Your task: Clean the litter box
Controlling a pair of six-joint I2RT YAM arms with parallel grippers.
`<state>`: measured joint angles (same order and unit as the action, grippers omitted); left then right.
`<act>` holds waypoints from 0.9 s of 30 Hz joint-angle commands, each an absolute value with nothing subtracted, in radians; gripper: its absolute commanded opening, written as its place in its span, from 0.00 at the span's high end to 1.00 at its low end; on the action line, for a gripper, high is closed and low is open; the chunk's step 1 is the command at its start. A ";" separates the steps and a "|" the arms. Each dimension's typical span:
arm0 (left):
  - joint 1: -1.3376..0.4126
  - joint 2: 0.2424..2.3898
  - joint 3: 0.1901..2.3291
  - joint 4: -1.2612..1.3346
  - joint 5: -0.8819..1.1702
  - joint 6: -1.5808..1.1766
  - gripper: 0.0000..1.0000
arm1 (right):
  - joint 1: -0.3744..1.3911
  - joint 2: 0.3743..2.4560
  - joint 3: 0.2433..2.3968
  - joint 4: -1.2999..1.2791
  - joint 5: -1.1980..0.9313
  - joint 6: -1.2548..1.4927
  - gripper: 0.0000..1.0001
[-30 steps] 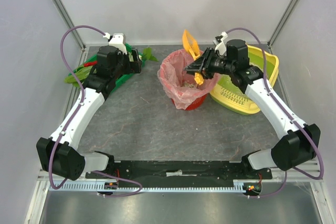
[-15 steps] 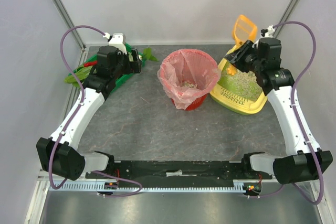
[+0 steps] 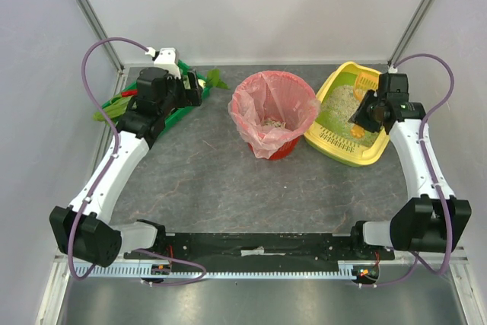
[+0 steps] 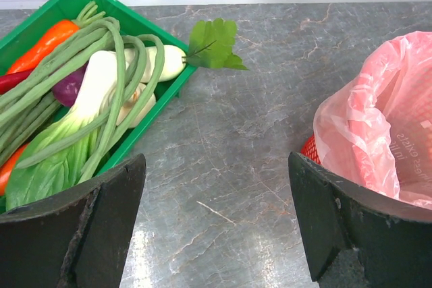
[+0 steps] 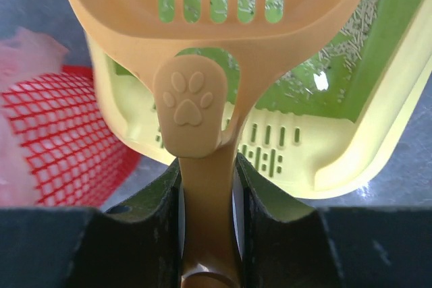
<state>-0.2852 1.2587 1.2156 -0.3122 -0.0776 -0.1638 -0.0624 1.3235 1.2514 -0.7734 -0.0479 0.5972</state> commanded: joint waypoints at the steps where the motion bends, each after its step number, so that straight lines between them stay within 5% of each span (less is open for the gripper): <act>1: -0.279 1.213 1.200 -0.281 -0.104 -0.117 0.08 | -0.072 1.350 1.220 -0.813 0.023 0.499 1.00; 9: -0.279 1.207 1.200 -0.278 -0.101 -0.112 0.08 | -0.084 1.483 1.236 -0.831 0.009 0.428 1.00; 27: -0.279 1.175 1.140 -0.272 -0.127 -0.072 0.07 | -0.140 1.897 1.661 -1.152 -0.028 0.348 1.00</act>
<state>-0.2848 1.2003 1.1557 -0.3111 -0.1051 -0.1139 -0.1337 1.8454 1.5764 -1.0546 -0.0307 0.3721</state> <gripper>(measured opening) 0.924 0.366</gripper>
